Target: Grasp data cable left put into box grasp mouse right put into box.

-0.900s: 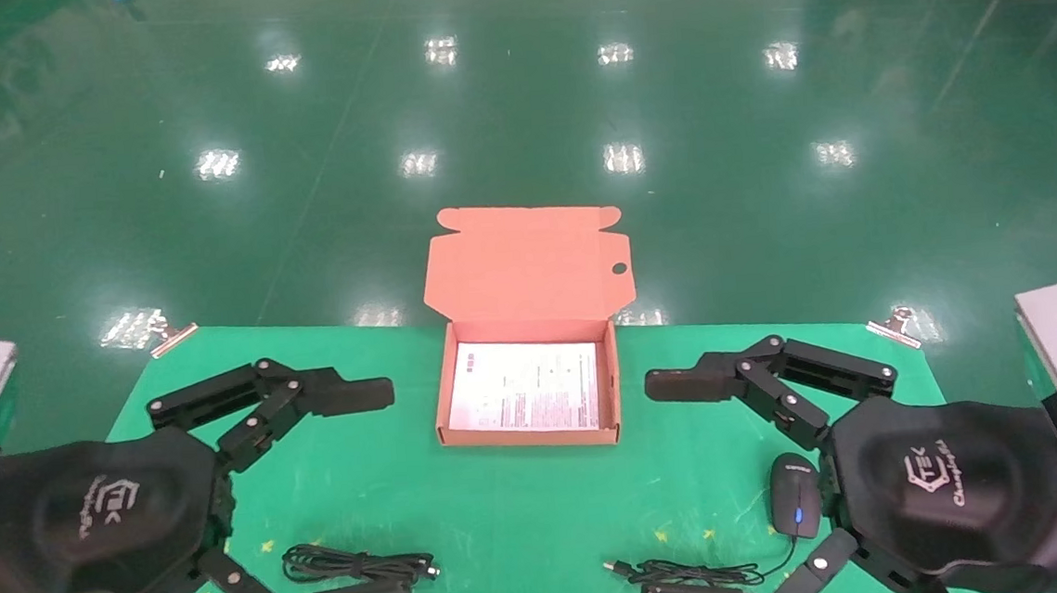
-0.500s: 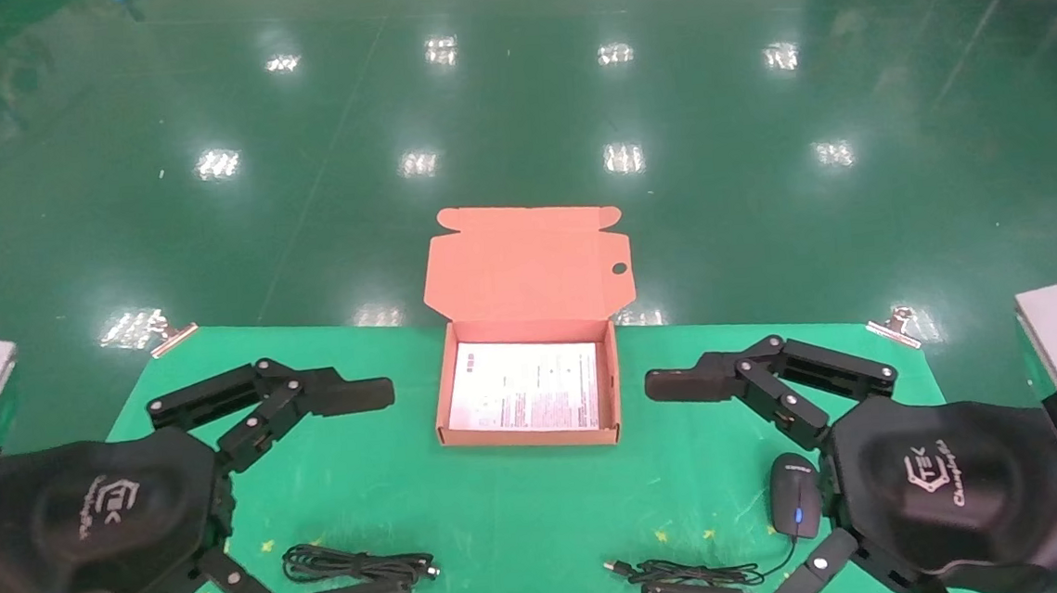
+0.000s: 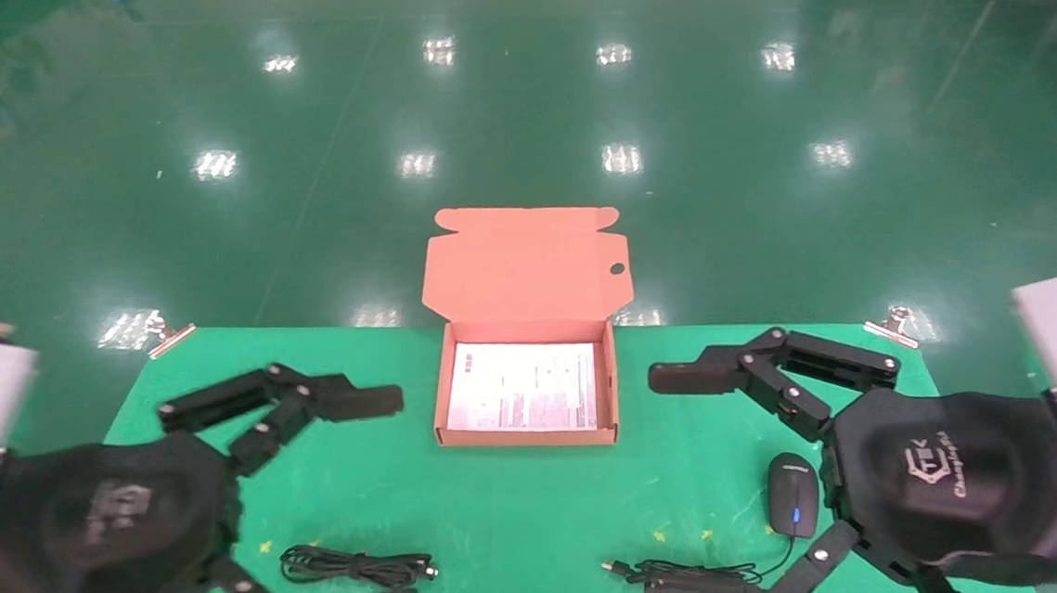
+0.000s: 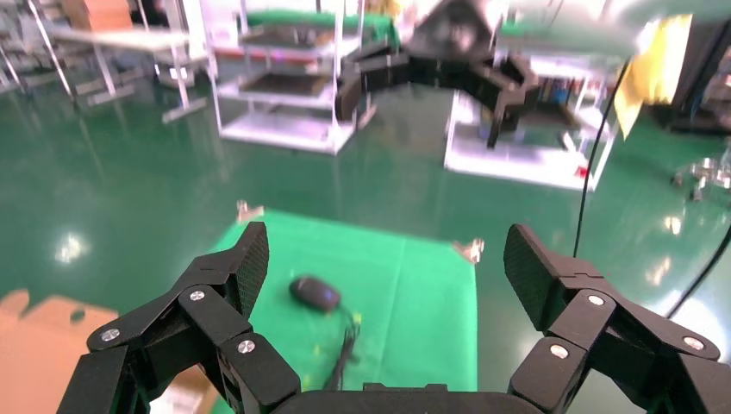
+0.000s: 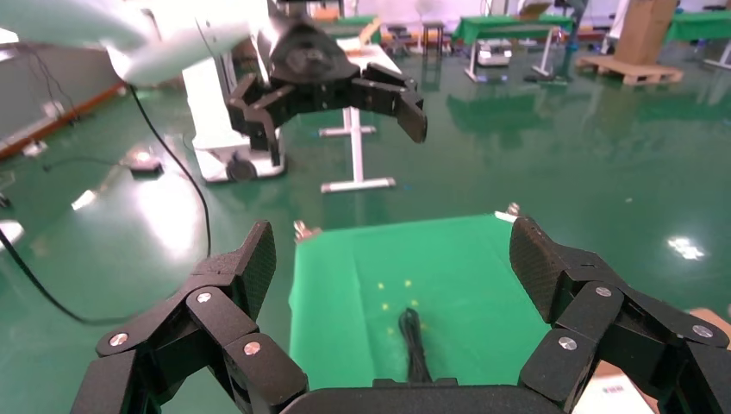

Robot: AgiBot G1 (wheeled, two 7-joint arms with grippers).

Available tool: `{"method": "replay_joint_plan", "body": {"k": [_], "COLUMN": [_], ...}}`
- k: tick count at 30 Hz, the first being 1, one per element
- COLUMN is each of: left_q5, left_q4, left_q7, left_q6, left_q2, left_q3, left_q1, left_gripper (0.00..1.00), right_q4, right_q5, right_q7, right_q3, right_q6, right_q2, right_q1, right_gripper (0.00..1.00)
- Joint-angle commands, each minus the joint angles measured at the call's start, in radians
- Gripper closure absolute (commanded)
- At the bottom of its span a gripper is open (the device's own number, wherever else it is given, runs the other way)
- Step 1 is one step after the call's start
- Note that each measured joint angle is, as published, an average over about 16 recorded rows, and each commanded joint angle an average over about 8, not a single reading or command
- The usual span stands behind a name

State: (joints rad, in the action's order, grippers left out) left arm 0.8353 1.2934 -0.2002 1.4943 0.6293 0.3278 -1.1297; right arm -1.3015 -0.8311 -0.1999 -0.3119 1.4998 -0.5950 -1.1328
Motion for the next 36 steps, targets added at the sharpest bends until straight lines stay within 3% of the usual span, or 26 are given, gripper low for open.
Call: {"method": "replay_joint_plan", "body": {"k": [1, 10, 20, 28, 36], "left_q5": [0.024, 0.266, 0.518, 0.735, 0.952], "left_q4": [0.005, -0.022, -0.048, -0.058, -0.053], "left_q7": [-0.004, -0.045, -0.058, -0.023, -0.019], "left_q6": [-0.005, 0.049, 0.066, 0.019, -0.065], "left_q2": [0.005, 0.066, 0.147, 0.216, 0.273], "left_q3": [0.011, 0.135, 0.285, 0.388, 0.467], "left_q1": [-0.011, -0.179, -0.294, -0.332, -0.319], "left_gripper": [0.00, 0.00, 0.00, 0.00, 0.00], "right_q4": [-0.006, -0.035, -0.046, -0.049, -0.052], "right_q5": [-0.024, -0.347, -0.727, -0.930, -1.085], "right_q7": [-0.001, -0.039, -0.001, -0.035, -0.072], "right_q3": [-0.005, -0.159, -0.467, -0.612, -0.662], "right_q6": [-0.003, 0.057, 0.069, 0.024, -0.096], "right_q2": [0.009, -0.027, -0.152, -0.233, -0.284], "right_q1": [-0.012, -0.229, -0.465, -0.512, -0.461], "right_gripper": [0.00, 0.00, 0.00, 0.00, 0.00]}}
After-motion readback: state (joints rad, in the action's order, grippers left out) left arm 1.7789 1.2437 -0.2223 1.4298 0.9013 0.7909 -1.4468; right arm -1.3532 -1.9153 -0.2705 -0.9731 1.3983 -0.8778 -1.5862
